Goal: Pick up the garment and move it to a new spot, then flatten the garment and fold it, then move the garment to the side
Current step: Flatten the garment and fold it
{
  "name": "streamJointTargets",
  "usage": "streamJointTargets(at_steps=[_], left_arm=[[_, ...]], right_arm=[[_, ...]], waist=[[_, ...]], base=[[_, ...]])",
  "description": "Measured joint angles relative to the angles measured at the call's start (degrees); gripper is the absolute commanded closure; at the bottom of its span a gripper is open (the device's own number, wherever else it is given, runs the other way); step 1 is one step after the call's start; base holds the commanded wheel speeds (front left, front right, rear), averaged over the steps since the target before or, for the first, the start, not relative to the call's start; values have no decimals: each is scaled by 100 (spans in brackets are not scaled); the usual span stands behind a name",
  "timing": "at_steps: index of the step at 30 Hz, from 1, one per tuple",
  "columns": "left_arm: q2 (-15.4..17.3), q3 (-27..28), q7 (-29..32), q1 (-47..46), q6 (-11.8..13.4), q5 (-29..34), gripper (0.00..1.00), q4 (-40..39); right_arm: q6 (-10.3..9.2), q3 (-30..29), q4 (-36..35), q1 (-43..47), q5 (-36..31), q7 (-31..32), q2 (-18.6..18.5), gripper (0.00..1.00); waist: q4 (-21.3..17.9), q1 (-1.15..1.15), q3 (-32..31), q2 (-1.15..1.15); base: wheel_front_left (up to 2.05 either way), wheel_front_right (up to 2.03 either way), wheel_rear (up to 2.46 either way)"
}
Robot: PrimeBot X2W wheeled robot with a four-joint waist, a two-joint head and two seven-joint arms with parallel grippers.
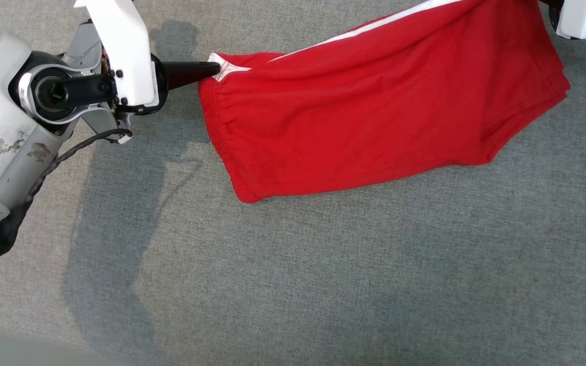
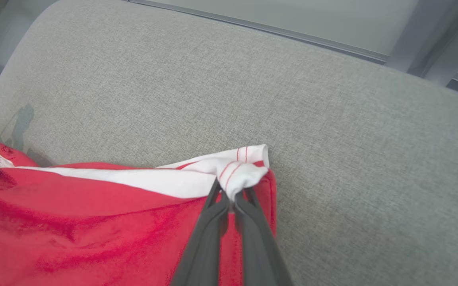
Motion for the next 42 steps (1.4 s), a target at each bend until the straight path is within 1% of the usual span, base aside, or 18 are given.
streamJointTargets(at_steps=[1,2,3,4,5,10,17,20,25,28,32,36,40,42], left_arm=[[-9,2,0,2,0,1,42,19],[-19,4,0,4,-1,1,21,35],[-25,5,4,8,-1,1,15,51],[-30,8,13,18,-1,0,4,68],[-32,8,16,29,-1,1,0,85],[-2,4,20,30,-19,51,0,176],[75,5,-20,30,-20,115,0,225],[118,0,-122,42,-37,234,0,215],[276,-7,-350,172,-37,386,0,36],[357,43,-710,268,-37,495,0,-141],[509,168,-1572,467,-37,815,0,-363],[650,267,-2392,814,-37,1050,0,-672],[829,303,-3278,1252,-36,1408,0,-895],[899,249,-3668,1475,47,1658,0,-1043]], right_arm=[[0,11,25,1,24,-24,20,9],[0,22,51,1,33,-37,38,0],[0,38,83,2,40,-78,54,0],[0,53,111,4,44,-101,69,0],[0,59,136,5,51,-153,80,0],[0,113,197,20,127,-265,154,0],[0,203,232,131,171,-491,144,0],[0,207,210,143,179,-705,105,0],[0,254,193,322,108,-1230,0,0],[0,285,201,461,33,-1678,-19,0],[0,324,393,759,-40,-2361,1,0],[0,314,651,1224,77,-2914,93,0],[0,289,867,1716,288,-3283,218,0],[0,298,962,1970,376,-3403,242,0]], waist=[[-6,0,-19,0],[-13,0,-43,0],[-20,0,-68,0],[-30,0,-95,0],[-39,0,-122,0],[-94,0,-262,0],[-178,0,-500,0],[-212,0,-613,0],[-268,0,-813,0],[-296,0,-943,0],[-327,0,-1143,0],[-330,0,-1363,0],[-282,0,-1580,0],[-242,0,-1688,0]], base=[[0,0,0],[0,0,0],[0,0,0],[0,0,0],[0,0,0],[0,0,0],[0,0,0],[0,0,0],[0,0,0],[0,0,0],[0,0,0],[0,0,0],[0,0,0],[0,0,0]])
